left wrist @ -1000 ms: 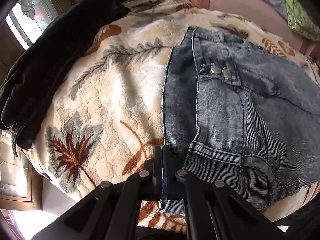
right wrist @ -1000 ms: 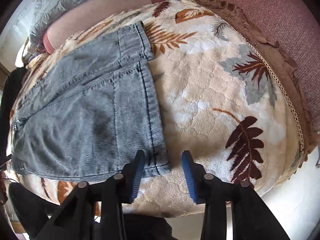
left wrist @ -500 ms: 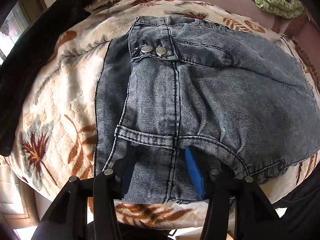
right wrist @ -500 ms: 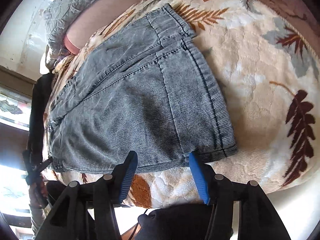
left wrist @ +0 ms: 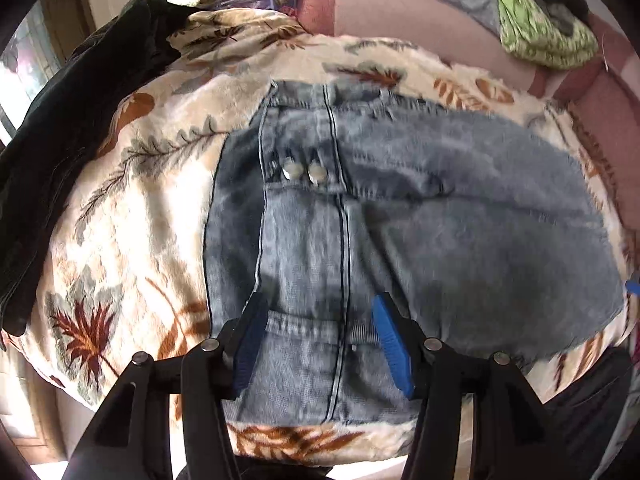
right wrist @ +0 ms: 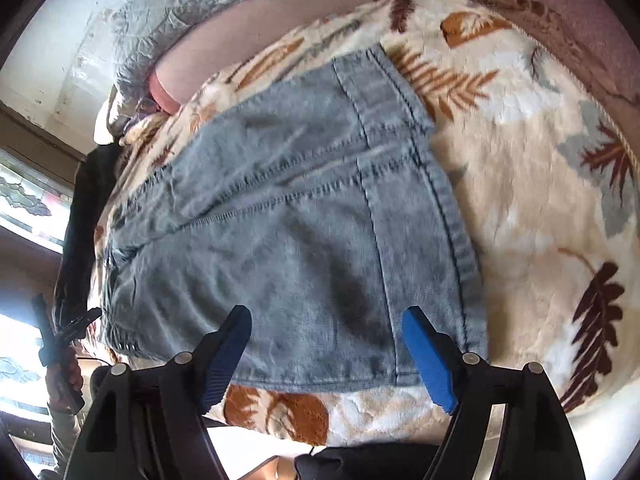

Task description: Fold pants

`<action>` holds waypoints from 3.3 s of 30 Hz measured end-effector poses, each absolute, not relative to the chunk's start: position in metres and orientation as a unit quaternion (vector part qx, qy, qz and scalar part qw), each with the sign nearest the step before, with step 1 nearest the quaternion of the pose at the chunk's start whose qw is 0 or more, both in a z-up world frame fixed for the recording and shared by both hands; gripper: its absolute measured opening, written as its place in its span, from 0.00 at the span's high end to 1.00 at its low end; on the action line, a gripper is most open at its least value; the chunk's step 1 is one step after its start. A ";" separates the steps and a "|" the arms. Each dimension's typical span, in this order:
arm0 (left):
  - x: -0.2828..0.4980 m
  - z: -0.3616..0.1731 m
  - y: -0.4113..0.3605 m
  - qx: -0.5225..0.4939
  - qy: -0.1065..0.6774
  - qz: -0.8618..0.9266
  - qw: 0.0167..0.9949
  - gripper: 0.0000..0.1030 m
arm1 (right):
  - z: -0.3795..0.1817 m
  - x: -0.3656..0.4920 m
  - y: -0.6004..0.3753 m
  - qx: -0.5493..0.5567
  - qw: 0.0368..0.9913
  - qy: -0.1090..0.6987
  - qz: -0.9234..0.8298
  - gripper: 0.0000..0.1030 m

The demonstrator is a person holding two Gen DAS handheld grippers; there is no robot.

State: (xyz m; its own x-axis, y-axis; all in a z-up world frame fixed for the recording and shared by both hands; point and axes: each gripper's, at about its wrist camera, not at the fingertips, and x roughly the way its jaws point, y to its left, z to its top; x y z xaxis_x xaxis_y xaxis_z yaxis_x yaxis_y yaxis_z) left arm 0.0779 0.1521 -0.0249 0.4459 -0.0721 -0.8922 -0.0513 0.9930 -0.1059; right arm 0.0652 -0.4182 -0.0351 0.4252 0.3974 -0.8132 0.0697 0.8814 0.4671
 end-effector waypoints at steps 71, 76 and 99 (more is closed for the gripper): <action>0.014 0.013 0.227 -0.131 0.454 0.031 0.881 0.58 | -0.032 0.021 -0.504 0.241 0.850 0.461 0.078 0.39; 0.019 0.030 0.201 -0.164 0.417 -0.013 0.894 0.48 | -0.025 0.035 -0.475 0.289 0.829 0.450 0.159 0.35; 0.059 -0.054 0.115 -0.092 0.504 -0.016 0.859 0.46 | -0.073 0.167 -0.486 0.227 0.806 0.544 0.041 0.66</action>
